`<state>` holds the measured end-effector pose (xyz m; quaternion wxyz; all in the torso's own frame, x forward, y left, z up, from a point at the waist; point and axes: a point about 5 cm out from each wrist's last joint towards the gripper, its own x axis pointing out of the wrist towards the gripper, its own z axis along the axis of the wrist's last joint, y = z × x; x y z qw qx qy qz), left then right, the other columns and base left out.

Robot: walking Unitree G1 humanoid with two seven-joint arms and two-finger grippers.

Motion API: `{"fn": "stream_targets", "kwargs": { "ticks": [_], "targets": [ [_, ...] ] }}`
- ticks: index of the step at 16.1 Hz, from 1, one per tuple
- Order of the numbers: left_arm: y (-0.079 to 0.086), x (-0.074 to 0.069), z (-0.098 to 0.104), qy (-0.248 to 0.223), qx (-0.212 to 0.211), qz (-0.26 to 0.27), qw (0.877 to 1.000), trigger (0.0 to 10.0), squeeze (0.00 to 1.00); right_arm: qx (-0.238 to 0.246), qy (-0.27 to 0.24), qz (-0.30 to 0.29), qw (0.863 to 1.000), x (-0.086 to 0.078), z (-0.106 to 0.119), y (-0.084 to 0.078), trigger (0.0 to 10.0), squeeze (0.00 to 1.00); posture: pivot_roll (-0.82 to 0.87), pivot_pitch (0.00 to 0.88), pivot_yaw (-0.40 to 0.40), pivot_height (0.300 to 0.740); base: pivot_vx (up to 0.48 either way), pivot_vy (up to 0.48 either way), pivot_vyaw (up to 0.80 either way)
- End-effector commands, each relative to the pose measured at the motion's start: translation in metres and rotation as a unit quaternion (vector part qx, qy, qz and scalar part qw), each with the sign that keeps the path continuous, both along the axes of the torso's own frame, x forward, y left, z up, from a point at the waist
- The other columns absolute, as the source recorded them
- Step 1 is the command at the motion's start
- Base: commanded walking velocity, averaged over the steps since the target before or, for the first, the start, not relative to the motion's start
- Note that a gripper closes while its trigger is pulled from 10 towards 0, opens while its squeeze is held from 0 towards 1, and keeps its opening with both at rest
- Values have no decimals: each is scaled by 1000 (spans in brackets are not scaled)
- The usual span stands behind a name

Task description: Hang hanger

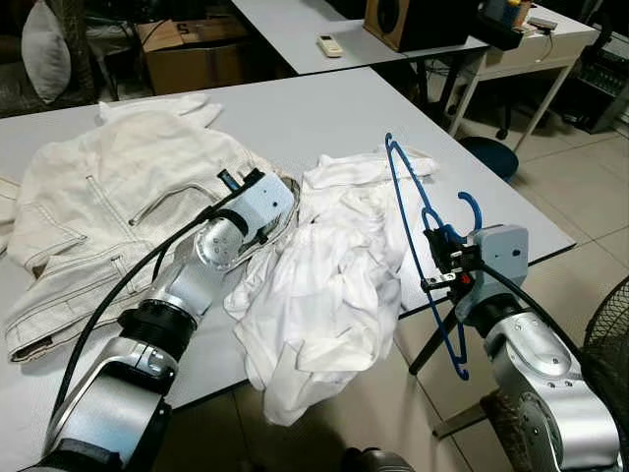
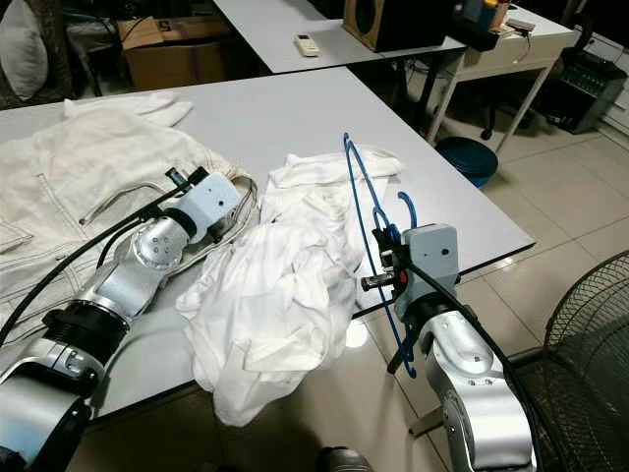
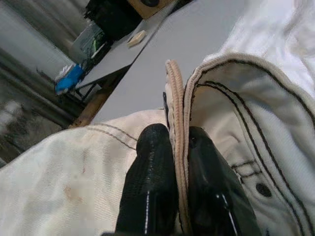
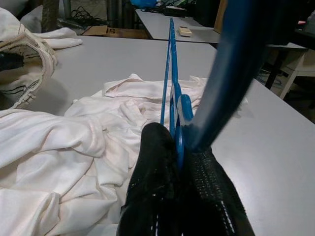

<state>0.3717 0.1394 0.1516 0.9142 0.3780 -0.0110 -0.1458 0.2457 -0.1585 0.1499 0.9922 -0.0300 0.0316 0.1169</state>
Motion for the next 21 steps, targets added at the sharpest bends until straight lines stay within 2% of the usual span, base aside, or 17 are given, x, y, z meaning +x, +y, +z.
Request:
{"fn": "stream_targets", "kwargs": {
  "ticks": [1,2,3,5,6,7,8,9,10,13,15,16,18,20,21],
  "targets": [
    [4,6,14,-18,-39,15,999,0,0,4,-10,5,1000,0,3,1,10000,0,-189,36,-11,740,0,0,0],
    [10,10,22,-18,-79,26,996,0,0,14,-19,24,999,1,7,4,10000,0,-189,36,-11,740,0,0,0],
    [11,11,24,-18,-93,28,995,0,0,17,-23,32,999,1,9,5,10000,0,-189,36,-11,740,0,0,0],
    [28,24,60,-36,-162,40,985,0,0,104,-39,142,984,-6,27,25,10000,0,-170,18,1,740,0,0,0],
    [30,26,66,-40,-168,39,984,0,0,117,-38,162,979,-8,29,28,10000,0,-170,18,1,740,0,0,0],
    [35,29,80,-53,-167,36,984,0,0,131,-29,191,972,-12,30,34,10000,0,-162,11,2,740,0,0,0],
    [42,33,105,-76,-159,27,984,0,0,146,-11,227,963,-17,29,42,10000,0,-150,3,1,740,0,0,0],
    [47,35,120,-86,-147,22,985,0,0,162,-2,252,954,-21,29,48,10000,0,-143,0,0,740,0,0,0],
    [48,36,124,-90,-138,18,986,0,0,166,1,262,951,-22,29,50,10000,0,-139,0,2,740,0,0,0],
    [54,38,152,-113,-83,5,990,0,0,190,9,320,928,-26,32,67,10000,0,-107,0,-3,740,0,0,0],
    [53,38,185,-131,-39,-15,991,0,0,187,17,340,922,-10,33,81,10000,0,-83,0,0,740,0,0,0],
    [51,38,191,-132,-21,-25,991,0,0,179,22,350,919,-6,34,85,10000,0,-75,0,0,740,0,0,0],
    [48,37,197,-133,-2,-40,990,0,0,155,37,352,922,3,31,90,10000,0,-69,0,3,740,0,0,0],
    [47,37,203,-117,12,-58,991,0,0,110,95,258,955,37,13,90,10000,0,-63,0,2,740,0,0,0],
    [48,37,203,-109,15,-61,992,0,0,110,107,225,962,47,10,87,10000,0,-58,0,1,740,0,0,0]
  ]
}}
